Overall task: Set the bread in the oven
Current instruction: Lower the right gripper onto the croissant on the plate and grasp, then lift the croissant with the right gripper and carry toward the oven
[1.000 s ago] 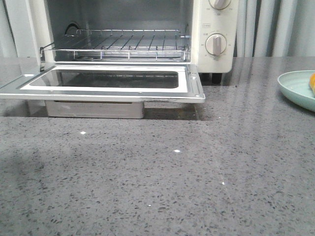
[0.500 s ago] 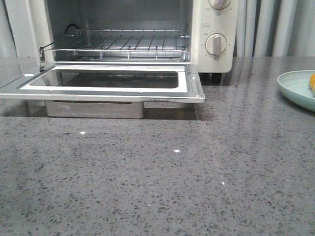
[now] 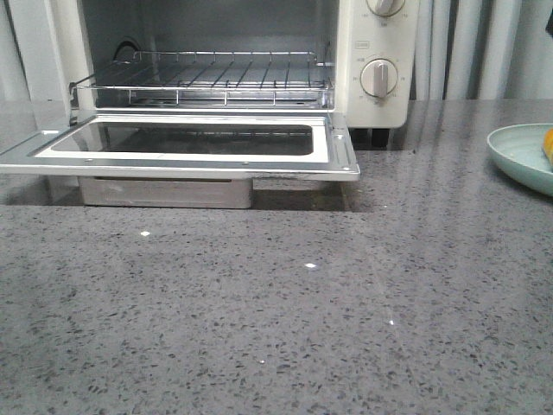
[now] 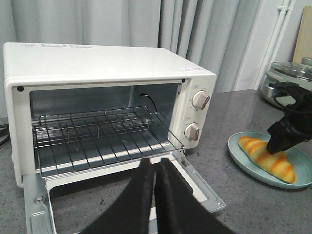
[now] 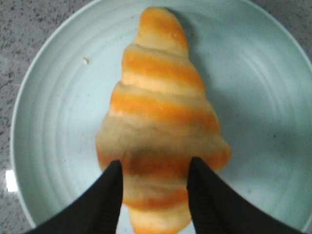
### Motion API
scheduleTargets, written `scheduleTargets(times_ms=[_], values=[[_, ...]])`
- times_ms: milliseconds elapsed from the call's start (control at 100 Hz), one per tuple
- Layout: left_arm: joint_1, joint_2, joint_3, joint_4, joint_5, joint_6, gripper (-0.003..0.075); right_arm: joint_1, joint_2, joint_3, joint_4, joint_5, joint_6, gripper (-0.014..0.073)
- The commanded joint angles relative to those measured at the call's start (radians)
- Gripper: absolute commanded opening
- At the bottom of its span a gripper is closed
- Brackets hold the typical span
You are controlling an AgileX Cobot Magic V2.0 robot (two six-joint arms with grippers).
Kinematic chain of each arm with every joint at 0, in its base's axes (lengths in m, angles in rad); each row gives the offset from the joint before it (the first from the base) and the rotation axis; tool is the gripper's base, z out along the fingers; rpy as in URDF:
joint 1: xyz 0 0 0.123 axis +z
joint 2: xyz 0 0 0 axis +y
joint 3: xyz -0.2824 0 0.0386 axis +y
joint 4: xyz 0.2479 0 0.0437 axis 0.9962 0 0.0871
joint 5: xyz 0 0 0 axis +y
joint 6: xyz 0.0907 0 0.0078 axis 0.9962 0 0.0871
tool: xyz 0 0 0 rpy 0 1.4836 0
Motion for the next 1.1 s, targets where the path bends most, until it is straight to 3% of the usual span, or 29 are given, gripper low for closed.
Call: scheduleTargets(times_ms=[0,400,500,620,1090], values=[[0.0,0.003,-0.034,0.0,-0.07,-0.006,-0.0022,-0.008,-0.013,-0.034,-0.033,-0.053,-0.009,0.0276],[0.0,0.003,-0.034,0.003,-0.07,-0.006,-0.0022,-0.008,0.043,-0.034,-0.052,-0.044,-0.009,0.0258],[0.0,0.003,-0.034,0.003,-0.07,-0.006,-0.0022,-0.008,0.043,-0.034,-0.052,-0.029,-0.009,0.0146],[0.0,0.001,-0.034,0.003,-0.069,-0.006,-0.0022,-0.008,0.043,-0.032,-0.052,-0.012,-0.009,-0.0075],[0.0,-0.104,-0.057,0.033,-0.008,-0.006,-0.0022,-0.004,-0.017,-0.034,-0.052,0.053,-0.009,-0.0069]])
